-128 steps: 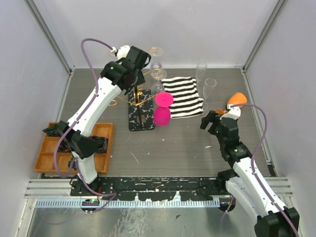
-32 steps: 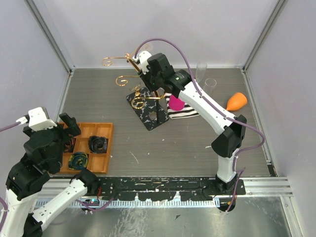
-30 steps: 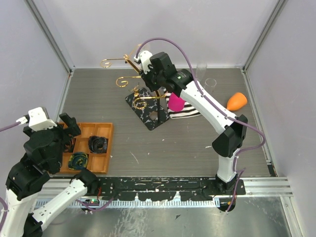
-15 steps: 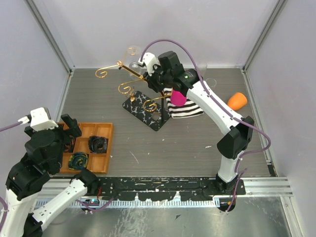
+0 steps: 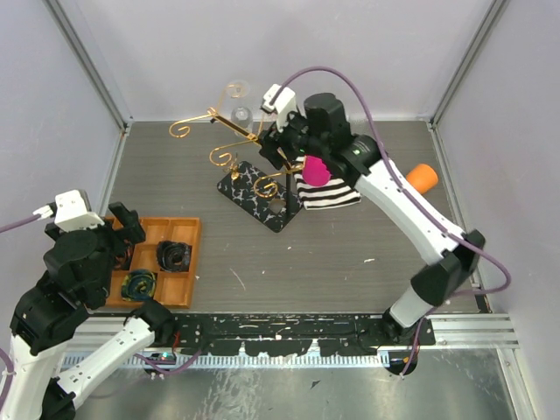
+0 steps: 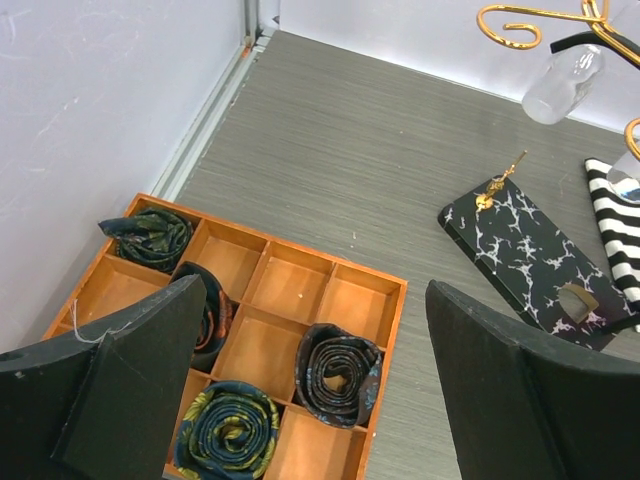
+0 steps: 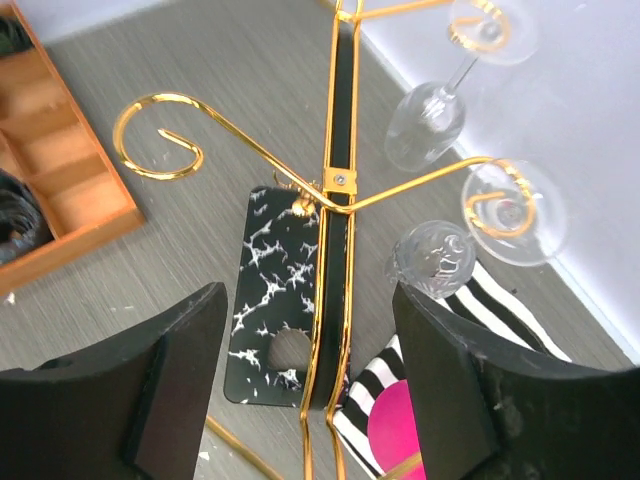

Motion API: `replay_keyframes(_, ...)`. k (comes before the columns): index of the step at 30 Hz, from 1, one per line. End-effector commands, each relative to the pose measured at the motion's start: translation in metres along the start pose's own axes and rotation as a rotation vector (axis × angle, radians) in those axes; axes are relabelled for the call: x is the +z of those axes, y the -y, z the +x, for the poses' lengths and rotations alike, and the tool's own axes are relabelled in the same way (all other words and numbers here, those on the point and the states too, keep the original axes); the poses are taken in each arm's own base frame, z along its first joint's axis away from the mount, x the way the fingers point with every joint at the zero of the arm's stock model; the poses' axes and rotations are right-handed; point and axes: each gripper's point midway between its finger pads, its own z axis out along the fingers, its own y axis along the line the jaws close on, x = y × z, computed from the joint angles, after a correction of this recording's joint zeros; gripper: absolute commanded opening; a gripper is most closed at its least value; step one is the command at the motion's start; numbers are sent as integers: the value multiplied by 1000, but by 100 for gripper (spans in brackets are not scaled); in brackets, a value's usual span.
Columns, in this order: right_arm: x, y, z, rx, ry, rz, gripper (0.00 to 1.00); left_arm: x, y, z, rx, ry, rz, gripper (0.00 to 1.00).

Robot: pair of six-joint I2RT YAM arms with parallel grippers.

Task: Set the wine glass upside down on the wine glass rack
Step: Adjust the wine rack at the center of the board.

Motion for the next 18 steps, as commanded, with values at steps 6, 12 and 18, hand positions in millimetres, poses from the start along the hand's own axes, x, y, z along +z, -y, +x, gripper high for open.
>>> replay_keyframes(6,-105,16,-59,177,398,232,75,16,31,8,49,-39,62,98)
replay_keyframes(12,-172,43,-9,386,472,537,75,28,55,17,89,-69,121,98)
replay_keyframes(18,-192,42,66,496,410,672,77,35,64,23,88,-65,138,98)
